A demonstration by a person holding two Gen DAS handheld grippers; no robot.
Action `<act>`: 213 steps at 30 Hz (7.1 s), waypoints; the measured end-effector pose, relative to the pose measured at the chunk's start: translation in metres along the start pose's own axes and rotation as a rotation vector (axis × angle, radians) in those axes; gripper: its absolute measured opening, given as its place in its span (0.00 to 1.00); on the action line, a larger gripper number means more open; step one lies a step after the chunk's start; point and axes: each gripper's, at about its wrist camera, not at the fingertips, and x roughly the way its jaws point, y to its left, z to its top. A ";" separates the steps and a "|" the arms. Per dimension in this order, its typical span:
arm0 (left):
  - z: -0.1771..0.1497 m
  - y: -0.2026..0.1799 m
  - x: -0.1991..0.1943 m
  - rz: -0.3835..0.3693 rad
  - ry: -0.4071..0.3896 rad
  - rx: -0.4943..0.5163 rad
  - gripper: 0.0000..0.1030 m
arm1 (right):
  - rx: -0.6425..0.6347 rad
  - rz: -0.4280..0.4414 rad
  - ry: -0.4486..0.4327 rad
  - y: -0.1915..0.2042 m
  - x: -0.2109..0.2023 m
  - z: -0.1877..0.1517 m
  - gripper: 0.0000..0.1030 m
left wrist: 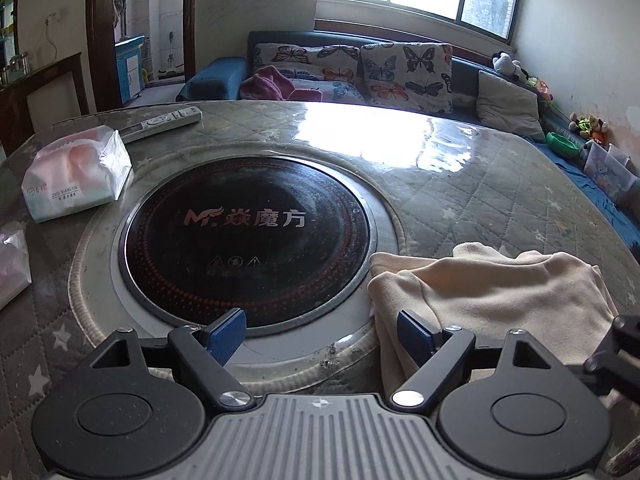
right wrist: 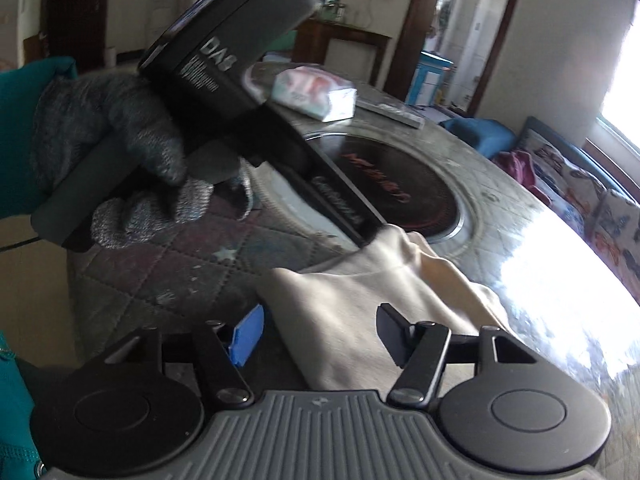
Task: Fold clothes
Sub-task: 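Lay the folded hem down and open both grippers, then grasp the folded sweatshirt edge with the left gripper while the right gripper grasps beside it, then lift the bundle with both grippers and carry it across the table, then lower the bundle onto the table with both grippers and flatten it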
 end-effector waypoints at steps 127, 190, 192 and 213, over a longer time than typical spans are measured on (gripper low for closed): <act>-0.018 -0.008 0.035 -0.426 0.187 -0.693 0.20 | 0.755 -0.235 -0.087 -0.175 -0.067 -0.148 0.49; 0.041 -0.239 0.074 -0.496 0.225 -0.035 0.44 | 0.939 -0.723 0.010 -0.232 -0.177 -0.268 0.22; 0.046 -0.245 0.073 -0.495 0.205 -0.016 0.44 | 0.942 -0.714 -0.011 -0.235 -0.177 -0.264 0.22; 0.054 -0.319 0.099 -0.447 0.152 0.199 0.42 | 0.895 -0.661 0.009 -0.259 -0.128 -0.247 0.34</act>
